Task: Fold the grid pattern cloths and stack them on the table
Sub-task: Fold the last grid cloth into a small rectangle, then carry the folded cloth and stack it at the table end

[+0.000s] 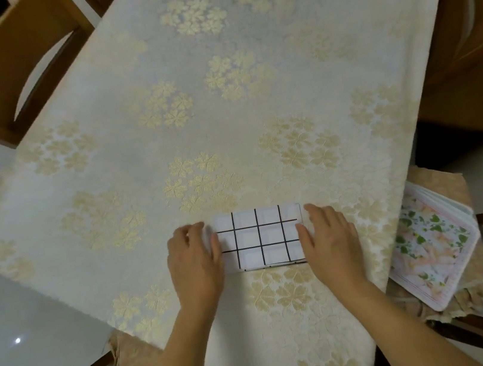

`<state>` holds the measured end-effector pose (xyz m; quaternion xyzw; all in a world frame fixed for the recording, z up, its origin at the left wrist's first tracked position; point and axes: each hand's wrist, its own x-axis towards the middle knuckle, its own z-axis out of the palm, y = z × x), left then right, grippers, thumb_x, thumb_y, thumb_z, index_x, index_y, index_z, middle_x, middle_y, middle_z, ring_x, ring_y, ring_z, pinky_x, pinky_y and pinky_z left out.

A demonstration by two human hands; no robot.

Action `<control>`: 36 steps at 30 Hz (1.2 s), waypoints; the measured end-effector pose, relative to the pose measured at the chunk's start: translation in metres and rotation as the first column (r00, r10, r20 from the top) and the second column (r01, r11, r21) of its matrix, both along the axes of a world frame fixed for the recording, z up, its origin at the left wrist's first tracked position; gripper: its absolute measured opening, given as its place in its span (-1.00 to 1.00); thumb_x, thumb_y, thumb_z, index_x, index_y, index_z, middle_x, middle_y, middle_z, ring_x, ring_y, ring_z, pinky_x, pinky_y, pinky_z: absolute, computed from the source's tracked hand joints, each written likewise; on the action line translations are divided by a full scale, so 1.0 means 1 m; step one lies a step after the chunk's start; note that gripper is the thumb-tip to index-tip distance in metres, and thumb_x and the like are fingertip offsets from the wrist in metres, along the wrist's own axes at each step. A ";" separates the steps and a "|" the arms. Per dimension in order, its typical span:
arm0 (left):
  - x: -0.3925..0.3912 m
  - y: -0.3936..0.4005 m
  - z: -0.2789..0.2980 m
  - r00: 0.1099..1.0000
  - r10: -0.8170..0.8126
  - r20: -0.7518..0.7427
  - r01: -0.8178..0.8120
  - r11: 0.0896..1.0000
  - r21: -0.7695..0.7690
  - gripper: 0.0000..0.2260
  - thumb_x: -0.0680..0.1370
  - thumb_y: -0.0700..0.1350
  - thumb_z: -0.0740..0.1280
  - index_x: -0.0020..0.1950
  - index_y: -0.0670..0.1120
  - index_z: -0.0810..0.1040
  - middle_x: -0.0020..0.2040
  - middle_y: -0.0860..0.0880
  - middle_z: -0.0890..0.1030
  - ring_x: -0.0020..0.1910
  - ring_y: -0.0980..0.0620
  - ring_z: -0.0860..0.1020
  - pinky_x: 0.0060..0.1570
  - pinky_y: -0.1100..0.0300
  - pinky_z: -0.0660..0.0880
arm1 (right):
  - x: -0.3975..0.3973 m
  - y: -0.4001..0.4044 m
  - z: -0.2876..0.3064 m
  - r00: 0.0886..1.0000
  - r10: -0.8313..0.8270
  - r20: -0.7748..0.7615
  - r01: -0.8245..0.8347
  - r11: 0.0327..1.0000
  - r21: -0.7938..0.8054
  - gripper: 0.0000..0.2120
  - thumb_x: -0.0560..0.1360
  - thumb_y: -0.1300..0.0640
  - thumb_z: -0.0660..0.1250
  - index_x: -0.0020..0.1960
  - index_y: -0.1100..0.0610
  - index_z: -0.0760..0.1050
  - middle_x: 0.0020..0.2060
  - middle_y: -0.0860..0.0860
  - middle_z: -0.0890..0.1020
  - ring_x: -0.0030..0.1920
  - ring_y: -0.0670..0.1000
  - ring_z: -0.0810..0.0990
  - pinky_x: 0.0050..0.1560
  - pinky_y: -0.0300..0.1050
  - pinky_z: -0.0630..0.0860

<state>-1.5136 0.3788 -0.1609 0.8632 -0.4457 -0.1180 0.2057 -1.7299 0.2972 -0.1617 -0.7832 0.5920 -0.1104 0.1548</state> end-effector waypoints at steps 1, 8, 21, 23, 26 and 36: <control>-0.002 0.000 0.003 0.991 0.101 -0.083 -0.100 0.995 0.018 -0.76 0.63 -0.05 0.26 0.22 -0.16 0.54 0.13 -0.15 0.55 0.06 -0.13 0.51 -0.01 0.04 0.48 | 0.001 0.001 0.001 0.998 -0.051 0.039 0.051 0.999 0.007 -0.73 0.59 0.03 0.30 0.22 0.15 0.52 -0.01 0.04 0.60 -0.03 0.11 0.57 -0.01 0.05 0.50; -0.015 -0.003 0.007 0.910 0.335 -0.243 -0.306 0.940 0.152 -0.83 0.58 0.05 0.32 0.00 -0.04 0.53 -0.09 0.04 0.54 -0.12 0.01 0.52 -0.16 0.13 0.44 | 0.022 -0.002 0.001 0.911 -0.403 0.086 0.355 0.874 0.332 -0.82 0.57 -0.04 0.33 -0.05 0.08 0.50 -0.17 -0.06 0.54 -0.13 0.04 0.54 -0.13 0.03 0.55; -0.029 -0.018 0.007 0.894 0.397 -0.207 -0.340 0.903 0.264 -0.78 0.63 -0.01 0.25 0.07 -0.14 0.55 0.03 -0.08 0.54 0.01 -0.11 0.52 -0.03 0.00 0.49 | 0.050 -0.007 -0.001 0.867 -0.496 -0.050 0.475 0.790 0.388 -0.75 0.59 -0.01 0.32 -0.12 0.15 0.58 -0.12 0.05 0.57 -0.08 0.13 0.56 -0.08 0.08 0.59; -0.030 -0.019 0.009 0.906 0.379 -0.187 -0.323 0.906 0.272 -0.78 0.64 -0.02 0.24 0.07 -0.16 0.54 0.03 -0.10 0.52 0.01 -0.12 0.51 -0.03 -0.01 0.48 | 0.050 -0.007 -0.002 0.881 -0.470 -0.060 0.454 0.803 0.387 -0.73 0.59 0.00 0.30 -0.14 0.16 0.59 -0.13 0.06 0.57 -0.10 0.13 0.57 -0.12 0.06 0.60; -0.030 -0.017 0.011 0.904 0.365 -0.224 -0.315 0.921 0.227 -0.86 0.62 -0.07 0.24 -0.01 -0.12 0.49 -0.02 -0.07 0.49 -0.06 -0.10 0.49 -0.10 0.04 0.46 | 0.045 -0.006 -0.004 0.908 -0.412 -0.071 0.402 0.813 0.421 -0.72 0.61 0.00 0.25 -0.12 0.18 0.56 -0.14 0.08 0.57 -0.12 0.12 0.58 -0.23 -0.05 0.52; -0.034 -0.002 0.042 0.620 0.417 -0.665 -0.420 0.892 0.168 -0.85 0.60 -0.13 0.33 0.14 -0.06 0.43 -0.02 -0.02 0.57 -0.11 0.13 0.52 -0.23 0.31 0.40 | 0.020 -0.011 0.027 0.825 -0.503 0.257 0.252 0.735 0.630 -0.88 0.62 0.10 0.29 -0.07 0.11 0.44 -0.25 -0.02 0.53 -0.25 -0.01 0.49 -0.31 -0.16 0.39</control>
